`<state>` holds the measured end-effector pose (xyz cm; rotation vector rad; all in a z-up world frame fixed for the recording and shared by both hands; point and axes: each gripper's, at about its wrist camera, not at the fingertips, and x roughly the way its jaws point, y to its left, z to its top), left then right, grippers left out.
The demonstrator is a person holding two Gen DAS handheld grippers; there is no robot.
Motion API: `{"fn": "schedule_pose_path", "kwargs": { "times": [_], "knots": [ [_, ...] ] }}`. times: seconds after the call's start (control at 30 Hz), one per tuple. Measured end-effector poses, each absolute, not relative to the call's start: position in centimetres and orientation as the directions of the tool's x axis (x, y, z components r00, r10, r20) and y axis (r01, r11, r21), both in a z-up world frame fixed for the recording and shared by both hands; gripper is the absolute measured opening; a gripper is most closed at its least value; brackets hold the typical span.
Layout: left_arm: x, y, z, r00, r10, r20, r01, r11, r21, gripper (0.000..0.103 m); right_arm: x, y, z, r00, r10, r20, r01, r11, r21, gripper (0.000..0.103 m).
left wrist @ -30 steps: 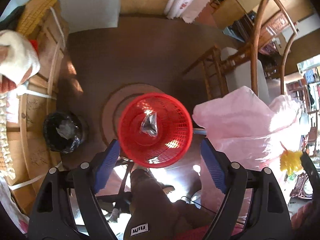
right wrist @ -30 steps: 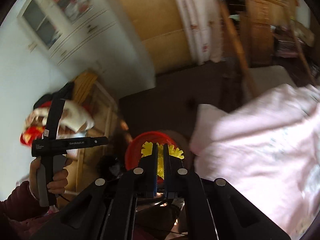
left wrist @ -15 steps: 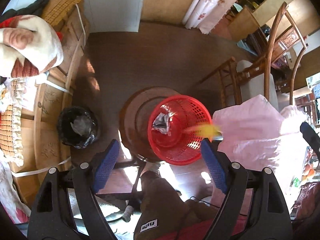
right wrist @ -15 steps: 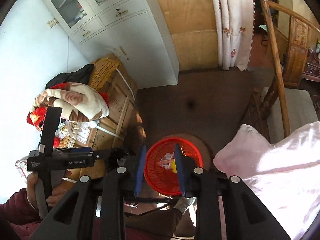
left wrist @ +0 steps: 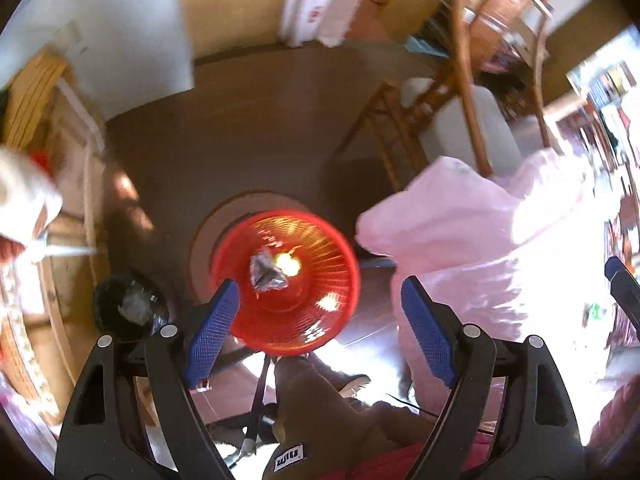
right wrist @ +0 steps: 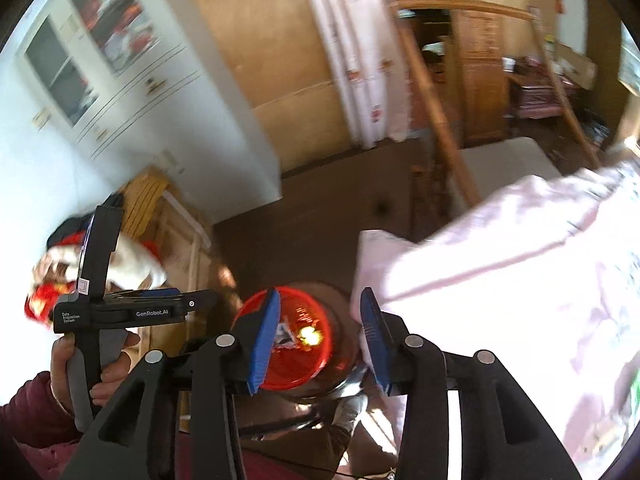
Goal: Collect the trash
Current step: 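Release the yellow flower tie into the red wastebasket with the right gripper, then grasp the white tissue with the left gripper while the right gripper grasps the pink snack bag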
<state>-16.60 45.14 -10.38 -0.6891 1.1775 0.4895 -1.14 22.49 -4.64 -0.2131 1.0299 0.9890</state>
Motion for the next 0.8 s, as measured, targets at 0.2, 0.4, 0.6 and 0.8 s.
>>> {"fn": "schedule_pose_path", "kwargs": {
  "times": [0.2, 0.4, 0.6, 0.8],
  "knots": [
    [-9.8, 40.6, -9.5, 0.338, -0.052, -0.94, -0.521, 0.821, -0.233, 0.08, 1.0, 15.7, -4.4, 0.271, 0.564, -0.78, -0.649, 0.705, 0.285, 0.045],
    [-4.4, 34.8, -8.7, 0.346, -0.106, -0.932, -0.334, 0.915, -0.228, 0.083, 1.3, 8.6, -4.3, 0.396, 0.509, -0.764, -0.496, 0.819, 0.289, 0.05],
    [0.0, 26.8, -8.4, 0.328, -0.184, -0.926, -0.12, 0.965, -0.234, 0.084, -0.3, 0.5, -4.9, 0.498, 0.414, -0.762, -0.293, 0.908, 0.301, 0.052],
    [3.0, 18.7, -9.0, 0.282, -0.252, -0.926, 0.07, 0.968, -0.242, 0.084, -3.0, -6.5, -5.6, 0.568, 0.303, -0.766, -0.096, 0.948, 0.304, 0.055]
  ]
}}
